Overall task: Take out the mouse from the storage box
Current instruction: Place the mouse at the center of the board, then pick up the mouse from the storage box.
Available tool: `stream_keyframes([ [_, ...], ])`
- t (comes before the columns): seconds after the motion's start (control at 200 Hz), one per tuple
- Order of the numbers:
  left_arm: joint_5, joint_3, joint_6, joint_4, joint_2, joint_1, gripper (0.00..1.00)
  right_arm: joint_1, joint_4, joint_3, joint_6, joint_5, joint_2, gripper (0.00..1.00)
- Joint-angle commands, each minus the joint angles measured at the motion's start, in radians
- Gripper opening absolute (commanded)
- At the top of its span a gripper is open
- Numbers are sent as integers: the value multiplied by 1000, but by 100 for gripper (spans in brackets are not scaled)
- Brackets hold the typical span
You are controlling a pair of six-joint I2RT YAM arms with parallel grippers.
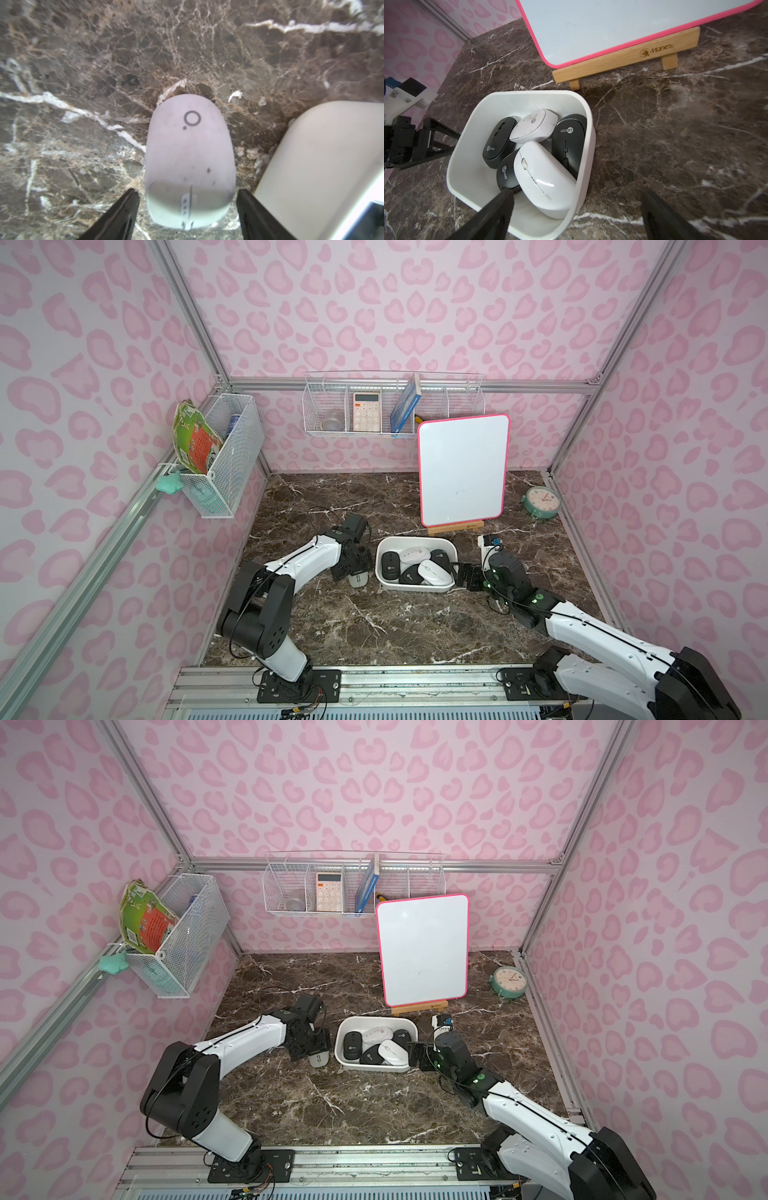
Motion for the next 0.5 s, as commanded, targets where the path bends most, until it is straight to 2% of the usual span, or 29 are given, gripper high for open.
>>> stream_keyframes([
  [0.0,-21,-10,-2,3,-29,1,83,2,1,13,-18,4,8,97],
  [0.225,-66,-111,-23,74,-166,1,86,26,-27,65,-62,-13,50,96],
  [0.495,-126,-261,-25,170,-406,1,88,102,-120,187,-170,1,167,95],
])
